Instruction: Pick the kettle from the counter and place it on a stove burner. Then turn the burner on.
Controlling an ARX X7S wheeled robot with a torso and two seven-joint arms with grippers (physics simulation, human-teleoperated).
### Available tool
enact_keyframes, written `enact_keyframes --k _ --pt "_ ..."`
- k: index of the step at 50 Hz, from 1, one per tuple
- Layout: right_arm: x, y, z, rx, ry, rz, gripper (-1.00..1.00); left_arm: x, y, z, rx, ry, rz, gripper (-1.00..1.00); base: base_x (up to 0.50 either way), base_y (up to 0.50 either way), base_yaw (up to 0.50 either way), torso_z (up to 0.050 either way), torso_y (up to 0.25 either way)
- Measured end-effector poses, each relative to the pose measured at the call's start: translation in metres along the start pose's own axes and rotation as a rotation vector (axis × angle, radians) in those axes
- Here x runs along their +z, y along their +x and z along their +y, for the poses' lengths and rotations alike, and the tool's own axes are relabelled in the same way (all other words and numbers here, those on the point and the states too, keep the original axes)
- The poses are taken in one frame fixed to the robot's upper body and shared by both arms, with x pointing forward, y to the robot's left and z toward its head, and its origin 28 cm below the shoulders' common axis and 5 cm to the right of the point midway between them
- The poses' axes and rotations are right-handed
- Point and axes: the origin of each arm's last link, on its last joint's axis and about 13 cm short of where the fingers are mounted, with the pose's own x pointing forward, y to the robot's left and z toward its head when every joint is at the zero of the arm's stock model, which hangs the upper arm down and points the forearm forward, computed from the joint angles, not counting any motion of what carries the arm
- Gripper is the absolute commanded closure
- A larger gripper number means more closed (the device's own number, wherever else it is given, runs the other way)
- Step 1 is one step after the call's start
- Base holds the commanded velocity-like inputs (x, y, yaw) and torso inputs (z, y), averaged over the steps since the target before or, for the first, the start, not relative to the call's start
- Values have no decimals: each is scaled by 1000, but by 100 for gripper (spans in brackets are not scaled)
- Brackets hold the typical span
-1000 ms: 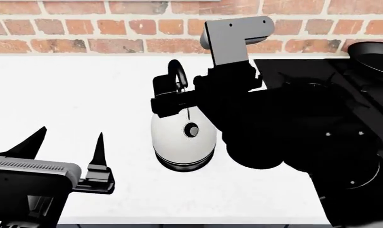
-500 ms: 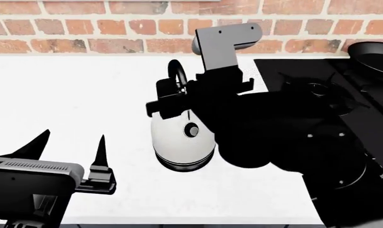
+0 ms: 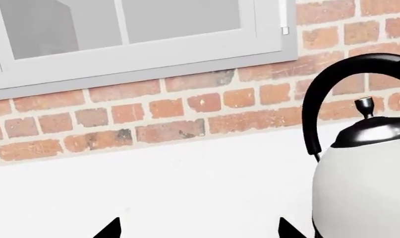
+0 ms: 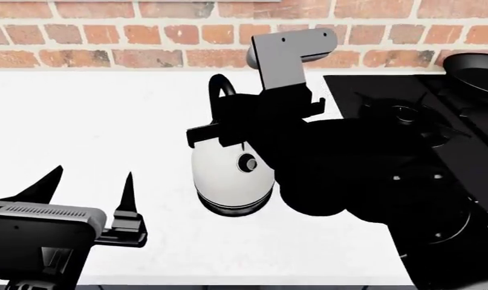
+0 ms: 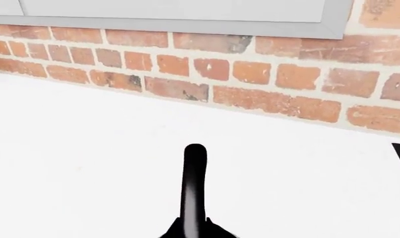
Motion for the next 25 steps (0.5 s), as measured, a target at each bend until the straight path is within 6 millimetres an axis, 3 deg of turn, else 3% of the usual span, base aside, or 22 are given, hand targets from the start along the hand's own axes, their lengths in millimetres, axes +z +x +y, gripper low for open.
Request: enact_keyframes --k 25 --pt "18 -3 -3 -33 48 -121 100 0 0 0 1 0 0 -100 0 0 0 0 1"
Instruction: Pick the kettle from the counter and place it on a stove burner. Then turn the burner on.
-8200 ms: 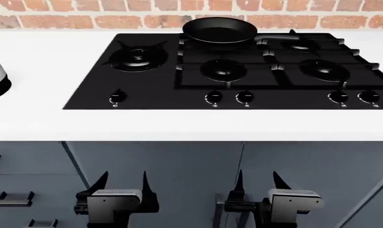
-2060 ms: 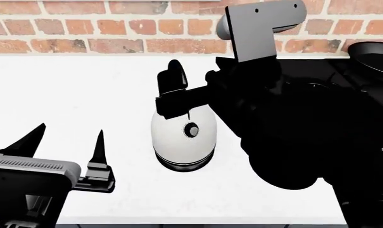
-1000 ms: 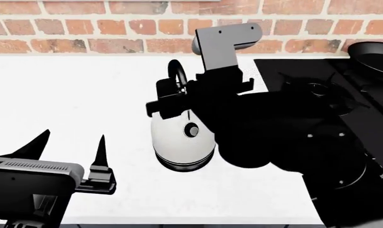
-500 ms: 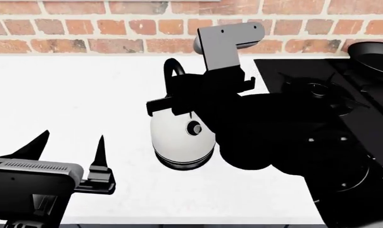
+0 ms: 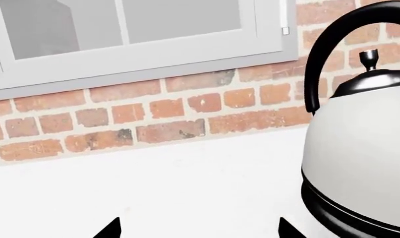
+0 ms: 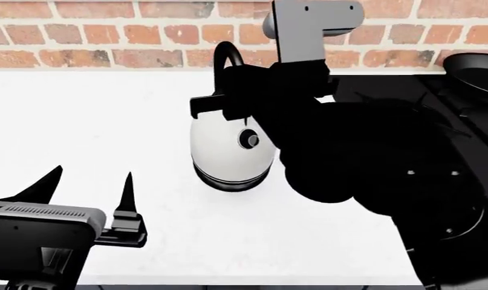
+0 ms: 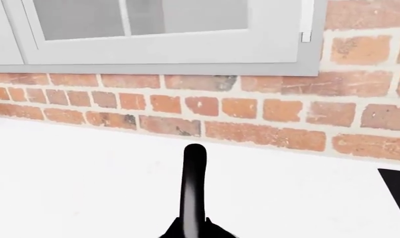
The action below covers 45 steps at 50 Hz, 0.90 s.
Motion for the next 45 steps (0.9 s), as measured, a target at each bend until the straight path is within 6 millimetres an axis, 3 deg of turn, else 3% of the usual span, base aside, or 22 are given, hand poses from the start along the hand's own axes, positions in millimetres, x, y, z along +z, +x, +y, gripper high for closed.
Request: enact_keyframes --k 45 --pt "4 -1 -3 -18 -18 -30 100 1 1 -1 -2 0 -3 -100 0 -160 0 0 1"
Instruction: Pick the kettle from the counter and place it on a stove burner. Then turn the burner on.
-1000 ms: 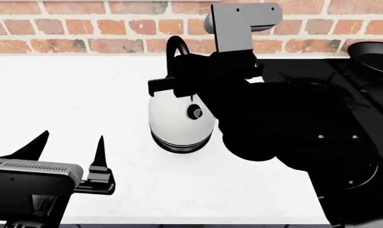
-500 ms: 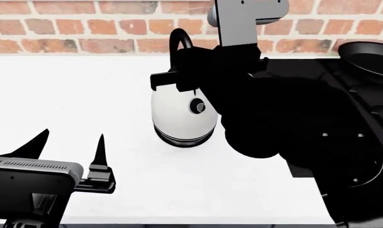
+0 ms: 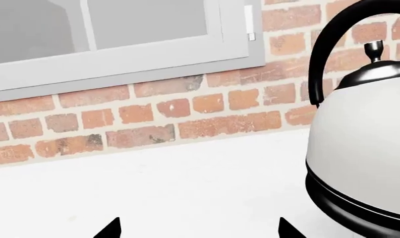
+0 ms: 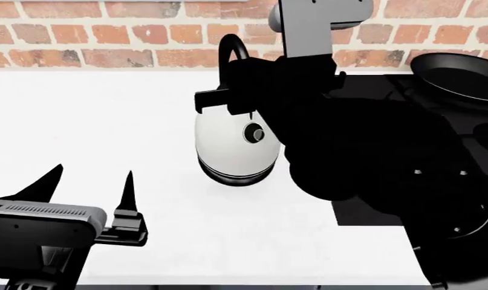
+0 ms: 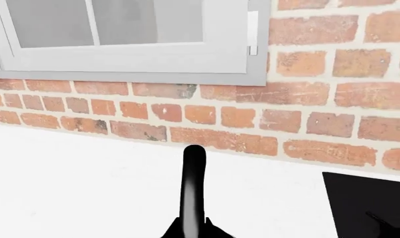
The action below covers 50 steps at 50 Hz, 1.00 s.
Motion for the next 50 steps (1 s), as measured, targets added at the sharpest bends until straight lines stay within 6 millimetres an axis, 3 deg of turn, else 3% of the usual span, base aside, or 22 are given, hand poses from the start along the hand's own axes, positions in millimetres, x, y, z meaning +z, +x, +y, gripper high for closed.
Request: enact_keyframes --k 50 --pt "5 1 -7 -37 4 -29 100 -3 0 0 0 0 6 -100 0 -182 0 0 1"
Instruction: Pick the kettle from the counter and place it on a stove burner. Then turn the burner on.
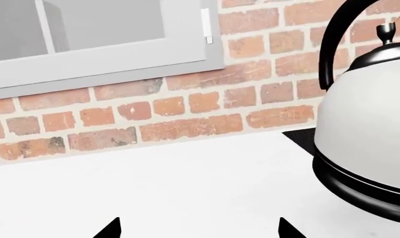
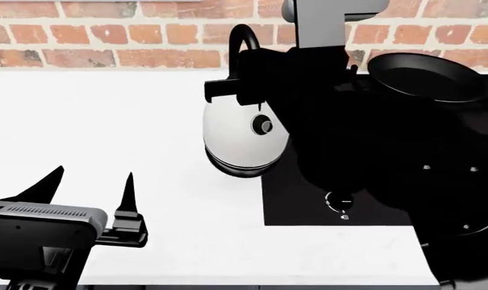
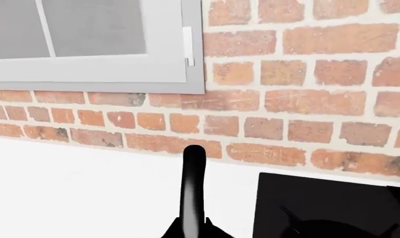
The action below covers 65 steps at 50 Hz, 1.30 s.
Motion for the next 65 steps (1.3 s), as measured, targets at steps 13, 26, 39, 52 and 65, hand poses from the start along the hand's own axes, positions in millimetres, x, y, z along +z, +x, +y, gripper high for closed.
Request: enact_keyframes --k 13,26,39,52,65 --pt "1 0 0 3 -1 -18 100 1 -1 1 1 2 -3 -100 2 -190 0 0 1" --pt "1 1 0 9 -5 -32 100 1 -1 1 2 5 -6 -100 11 -224 0 0 1" --pt "0 2 0 20 -9 -48 100 0 -2 2 3 5 -6 -100 139 -232 0 0 1" --pt "-2 4 1 20 -14 -61 100 -1 -2 2 5 4 -6 -100 214 -231 0 1 2" --pt "4 11 5 7 -5 -75 100 -1 -3 3 10 -1 -6 -100 6 -9 0 0 1"
